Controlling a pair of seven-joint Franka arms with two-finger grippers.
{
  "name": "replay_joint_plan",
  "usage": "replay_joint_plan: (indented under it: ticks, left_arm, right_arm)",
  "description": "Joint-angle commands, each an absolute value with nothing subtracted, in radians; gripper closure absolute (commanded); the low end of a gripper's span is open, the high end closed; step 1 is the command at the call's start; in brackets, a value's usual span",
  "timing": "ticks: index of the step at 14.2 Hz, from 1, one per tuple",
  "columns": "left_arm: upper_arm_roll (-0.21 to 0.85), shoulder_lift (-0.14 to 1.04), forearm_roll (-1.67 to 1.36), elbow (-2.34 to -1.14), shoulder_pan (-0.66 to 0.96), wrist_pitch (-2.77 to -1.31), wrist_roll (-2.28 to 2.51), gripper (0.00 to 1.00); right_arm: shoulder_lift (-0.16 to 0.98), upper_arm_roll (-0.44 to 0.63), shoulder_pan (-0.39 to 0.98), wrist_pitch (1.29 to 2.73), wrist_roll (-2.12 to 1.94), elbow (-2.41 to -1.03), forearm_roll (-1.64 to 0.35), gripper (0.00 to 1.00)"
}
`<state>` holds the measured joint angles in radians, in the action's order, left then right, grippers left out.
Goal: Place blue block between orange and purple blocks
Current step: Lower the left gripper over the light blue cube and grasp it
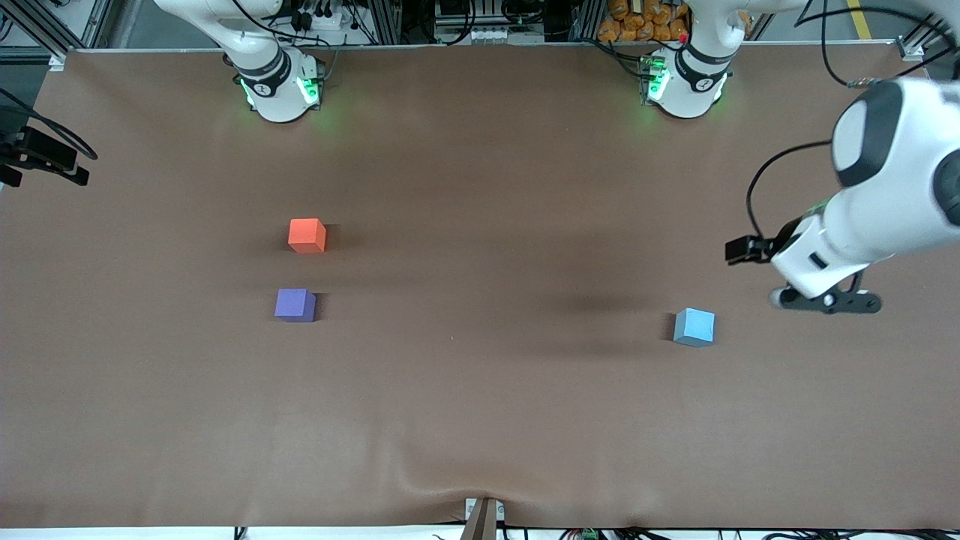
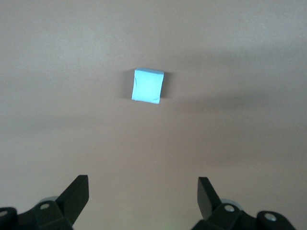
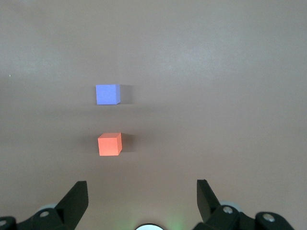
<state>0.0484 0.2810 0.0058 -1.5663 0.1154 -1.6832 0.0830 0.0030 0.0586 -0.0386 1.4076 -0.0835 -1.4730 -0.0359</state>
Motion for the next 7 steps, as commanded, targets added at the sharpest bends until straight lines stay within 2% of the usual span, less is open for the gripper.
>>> replay_joint_plan:
  ticks: [1, 4, 7]
  left_arm:
    - [0.049, 0.273, 0.003, -1.673, 0.117, -1.81, 0.098, 0.0]
    - [0.049, 0.302, 0.005, -1.753, 0.117, -1.929, 0.098, 0.0]
    - [0.049, 0.382, 0.006, -1.766, 0.114, -1.985, 0.098, 0.0]
  right_arm:
    - [-0.028, 0.046, -0.058, 1.407, -0.077, -1.5, -0.046, 0.0]
    - [-0.028, 0.048, -0.063, 1.401, -0.075, -1.5, -0.046, 0.0]
    - [-0.028, 0.048, -0.061, 1.399, -0.075, -1.5, -0.046, 0.0]
